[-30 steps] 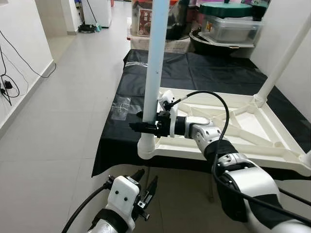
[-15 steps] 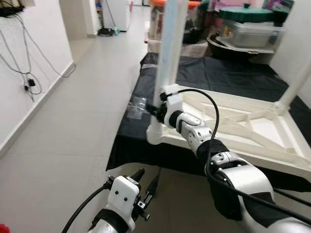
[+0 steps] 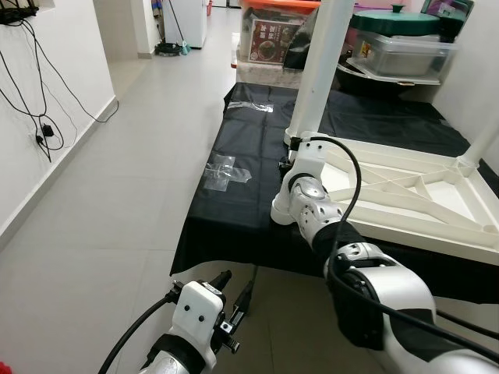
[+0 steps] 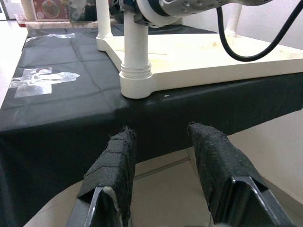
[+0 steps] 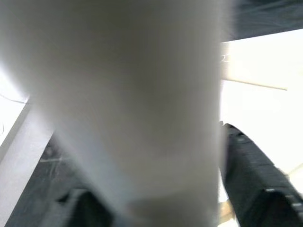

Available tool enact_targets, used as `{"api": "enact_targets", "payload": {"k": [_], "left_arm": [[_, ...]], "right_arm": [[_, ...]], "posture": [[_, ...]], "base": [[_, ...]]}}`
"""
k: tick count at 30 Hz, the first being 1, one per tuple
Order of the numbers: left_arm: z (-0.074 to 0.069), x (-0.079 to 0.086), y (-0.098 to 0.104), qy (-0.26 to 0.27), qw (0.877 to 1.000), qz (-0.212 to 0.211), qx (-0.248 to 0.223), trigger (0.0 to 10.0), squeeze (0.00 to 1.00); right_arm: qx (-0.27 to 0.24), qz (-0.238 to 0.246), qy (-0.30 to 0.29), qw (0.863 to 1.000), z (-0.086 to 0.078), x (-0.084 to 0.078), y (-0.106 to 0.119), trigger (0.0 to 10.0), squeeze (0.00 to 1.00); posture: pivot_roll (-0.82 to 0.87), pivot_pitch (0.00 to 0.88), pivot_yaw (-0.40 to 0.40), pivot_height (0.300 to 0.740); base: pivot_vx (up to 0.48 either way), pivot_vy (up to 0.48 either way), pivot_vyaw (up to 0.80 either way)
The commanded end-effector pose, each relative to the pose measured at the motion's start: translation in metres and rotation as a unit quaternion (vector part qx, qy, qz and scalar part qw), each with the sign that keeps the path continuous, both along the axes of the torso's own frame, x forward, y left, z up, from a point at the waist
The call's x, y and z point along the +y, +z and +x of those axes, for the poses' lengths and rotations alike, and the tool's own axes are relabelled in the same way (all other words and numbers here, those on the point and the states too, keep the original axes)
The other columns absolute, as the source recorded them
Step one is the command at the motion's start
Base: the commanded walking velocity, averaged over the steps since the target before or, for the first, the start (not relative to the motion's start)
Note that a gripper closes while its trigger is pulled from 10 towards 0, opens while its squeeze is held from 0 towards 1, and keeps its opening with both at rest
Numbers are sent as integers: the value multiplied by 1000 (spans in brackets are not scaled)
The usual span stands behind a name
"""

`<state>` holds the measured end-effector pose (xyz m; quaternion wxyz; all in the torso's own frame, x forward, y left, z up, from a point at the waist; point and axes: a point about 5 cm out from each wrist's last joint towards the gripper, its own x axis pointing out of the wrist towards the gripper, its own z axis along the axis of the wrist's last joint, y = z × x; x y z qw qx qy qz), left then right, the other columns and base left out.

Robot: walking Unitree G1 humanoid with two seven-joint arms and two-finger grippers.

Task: Building children table

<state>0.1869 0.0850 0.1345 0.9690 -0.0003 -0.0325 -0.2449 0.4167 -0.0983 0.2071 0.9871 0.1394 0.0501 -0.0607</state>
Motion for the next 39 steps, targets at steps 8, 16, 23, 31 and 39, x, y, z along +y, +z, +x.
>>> {"api": "enact_targets", "payload": {"k": [8, 16, 23, 31, 39], "left_arm": [[0, 0, -2, -1, 1000, 3, 5, 10000, 0], [0, 0, -2, -1, 1000, 4, 6, 10000, 0], [-1, 0, -3, -2, 1000, 4, 7, 10000, 0], [-1, -1, -3, -3, 1000, 3, 7, 10000, 0], [-1, -1, -3, -4, 1000, 2, 8, 10000, 0]], "right_arm": [[-67, -7, 110, 992, 2, 2, 13, 10000, 0], [-57, -57, 138, 987, 2, -7, 8, 10000, 0], [-55, -58, 143, 986, 2, -10, 4, 10000, 0], [-56, -62, 156, 984, 1, -7, 2, 10000, 0], [-54, -60, 157, 984, 0, -7, 1, 10000, 0]], "posture": [[109, 62, -98, 740], [107, 61, -98, 740], [108, 53, -96, 740], [108, 49, -97, 740], [109, 48, -99, 740]], "base": [[0, 0, 0], [0, 0, 0], [0, 0, 0], [0, 0, 0], [0, 0, 0]]}}
